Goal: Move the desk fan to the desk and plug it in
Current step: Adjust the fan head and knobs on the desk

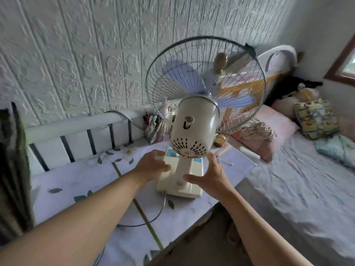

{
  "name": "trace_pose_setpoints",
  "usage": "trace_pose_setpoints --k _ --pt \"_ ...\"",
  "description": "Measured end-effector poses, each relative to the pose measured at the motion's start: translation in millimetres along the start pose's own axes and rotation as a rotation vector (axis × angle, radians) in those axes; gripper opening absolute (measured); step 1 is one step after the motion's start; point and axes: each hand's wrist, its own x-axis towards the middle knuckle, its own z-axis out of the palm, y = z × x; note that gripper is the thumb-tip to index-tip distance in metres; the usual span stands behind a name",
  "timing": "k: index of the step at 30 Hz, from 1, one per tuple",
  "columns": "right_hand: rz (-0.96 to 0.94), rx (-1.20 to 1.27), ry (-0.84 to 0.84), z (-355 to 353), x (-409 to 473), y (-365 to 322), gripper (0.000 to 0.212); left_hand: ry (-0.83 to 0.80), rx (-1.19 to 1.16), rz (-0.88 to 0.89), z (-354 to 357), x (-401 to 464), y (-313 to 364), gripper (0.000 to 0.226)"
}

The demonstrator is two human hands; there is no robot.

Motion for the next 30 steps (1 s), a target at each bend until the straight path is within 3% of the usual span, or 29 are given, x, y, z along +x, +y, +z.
trace_pose_setpoints --k 8,14,18,23,30 --pt "0.013 0.242 0.281 -14.2 -27.5 -70.6 0.115 -0.091 -0.123 0.002 -41.2 -1.9 21.2 0.040" --pt "0.219 0.286 0.477 0.5 -15.0 -109.1 0.122 -0.238 -0.097 0.081 -63.0 9.6 30.8 0.039" --pt "0.366 0.245 0.616 9.3 -1.5 -123.7 0.113 -0.280 -0.085 0.108 -68.7 21.0 32.3 0.040" --pt "0.448 0.233 0.689 9.4 9.7 -129.1 0.099 -0.301 -0.034 0.157 -64.7 41.5 30.8 0.013" --pt "0.371 0.222 0.713 4.3 10.2 -121.8 0.092 -0.336 -0.006 0.137 -33.7 74.0 31.2 0.030"
